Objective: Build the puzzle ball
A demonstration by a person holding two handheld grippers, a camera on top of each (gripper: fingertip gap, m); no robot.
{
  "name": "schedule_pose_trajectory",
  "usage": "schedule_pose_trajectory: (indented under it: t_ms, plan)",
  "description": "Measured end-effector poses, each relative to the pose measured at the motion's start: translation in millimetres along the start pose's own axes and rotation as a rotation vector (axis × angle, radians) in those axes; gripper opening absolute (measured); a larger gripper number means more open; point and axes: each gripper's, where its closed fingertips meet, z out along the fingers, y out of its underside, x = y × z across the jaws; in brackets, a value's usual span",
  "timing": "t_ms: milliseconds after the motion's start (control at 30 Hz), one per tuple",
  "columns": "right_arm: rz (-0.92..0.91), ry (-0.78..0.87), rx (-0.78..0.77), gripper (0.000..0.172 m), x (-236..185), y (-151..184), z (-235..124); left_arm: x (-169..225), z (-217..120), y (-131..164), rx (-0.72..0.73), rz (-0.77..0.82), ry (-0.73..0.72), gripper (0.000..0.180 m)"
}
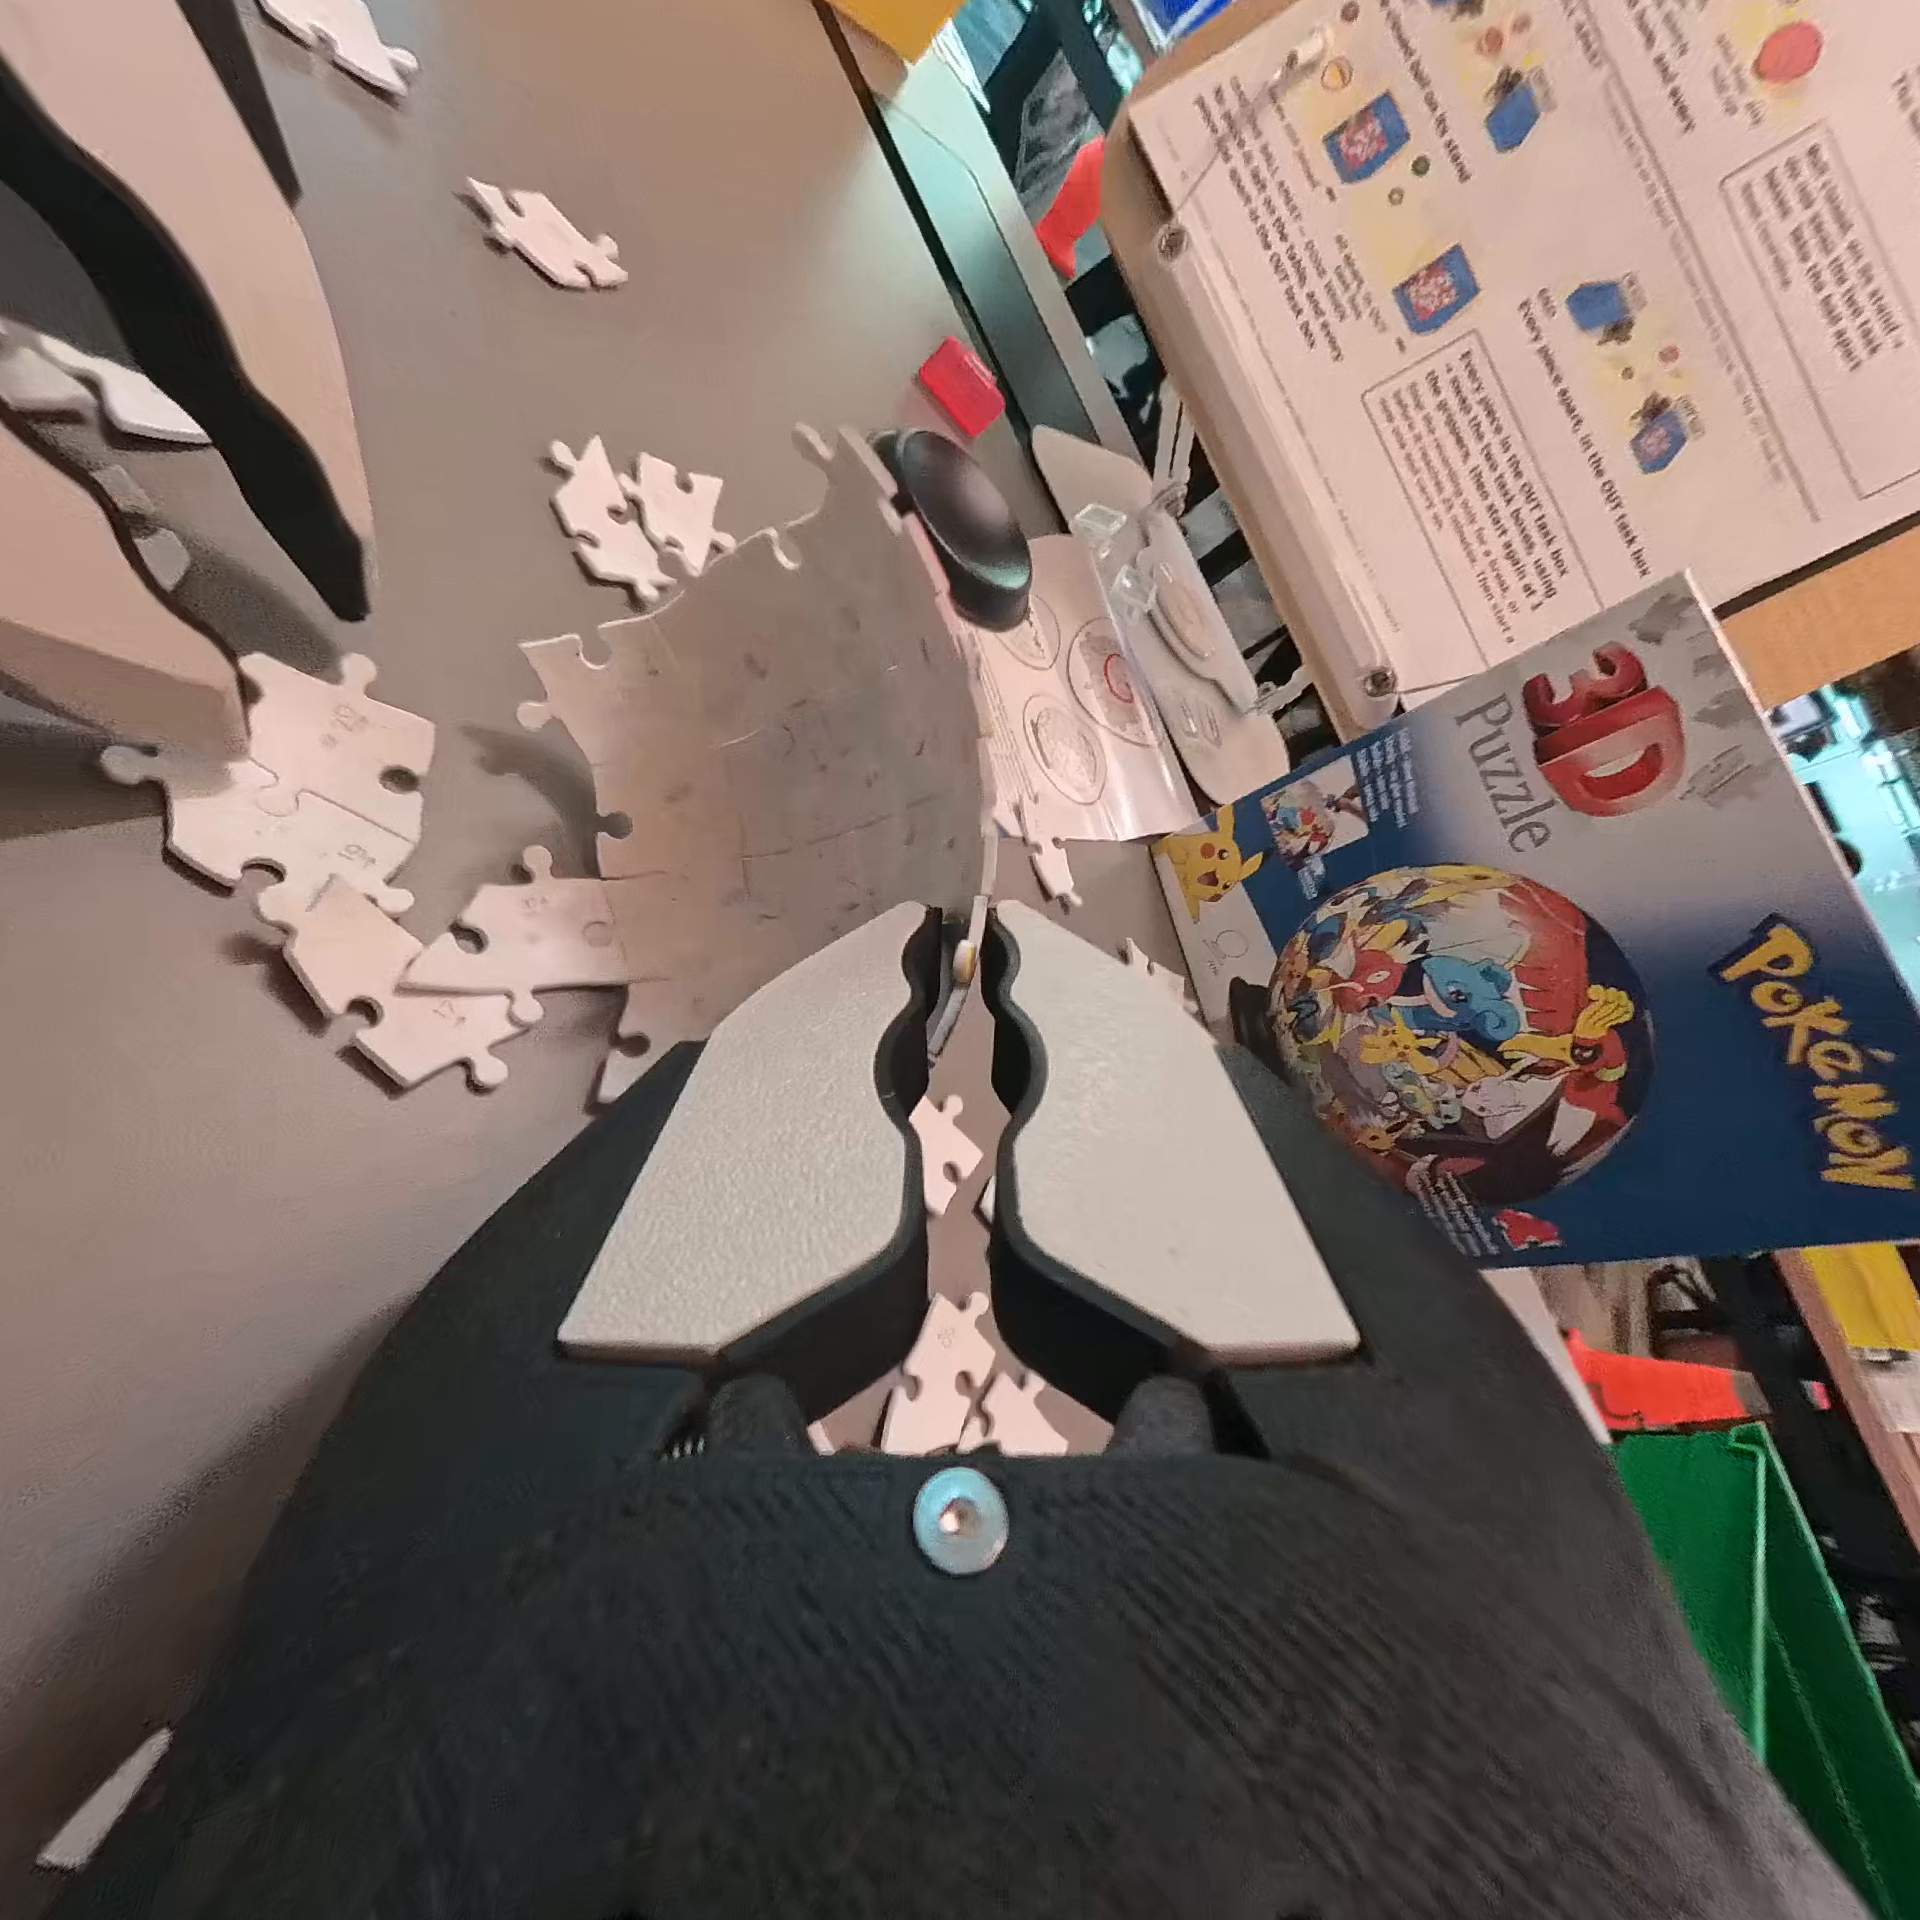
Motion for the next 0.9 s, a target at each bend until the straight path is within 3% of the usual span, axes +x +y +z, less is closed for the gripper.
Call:
schedule_pose_trajectory:
  t_ms: [200,367,500,633,767,900]
  plan:
    - [-0.041,0.03,0.014,0.006,-2.9,-8.0,-1.8,2.0,4.9,1.1,0.019,-0.08,-0.007,0.035]
    - [-0.064,0.061,0.008,0.006,-3.3,-7.9,-4.1,4.7,7.6,-1.9,0.041,-0.098,-0.01,0.022]
    - [-0.068,0.089,0.031,0.006,-3.8,-9.6,-7.8,-0.3,4.0,2.4,0.028,-0.093,-0.05,0.0]
    - [-0.09,0.112,0.044,0.006,-5.6,-11.2,-11.0,0.6,-3.6,16.8,-0.014,-0.131,-0.049,0.0]
    - [-0.095,0.131,0.049,0.005,-6.6,-12.7,-13.0,25.8,-13.5,-6.6,0.128,-0.041,0.046,0.004]
    - [-0.107,0.137,0.049,0.006,-6.1,-13.0,-12.6,-9.8,-23.8,-27.8,0.231,-0.004,-0.147,0.028]
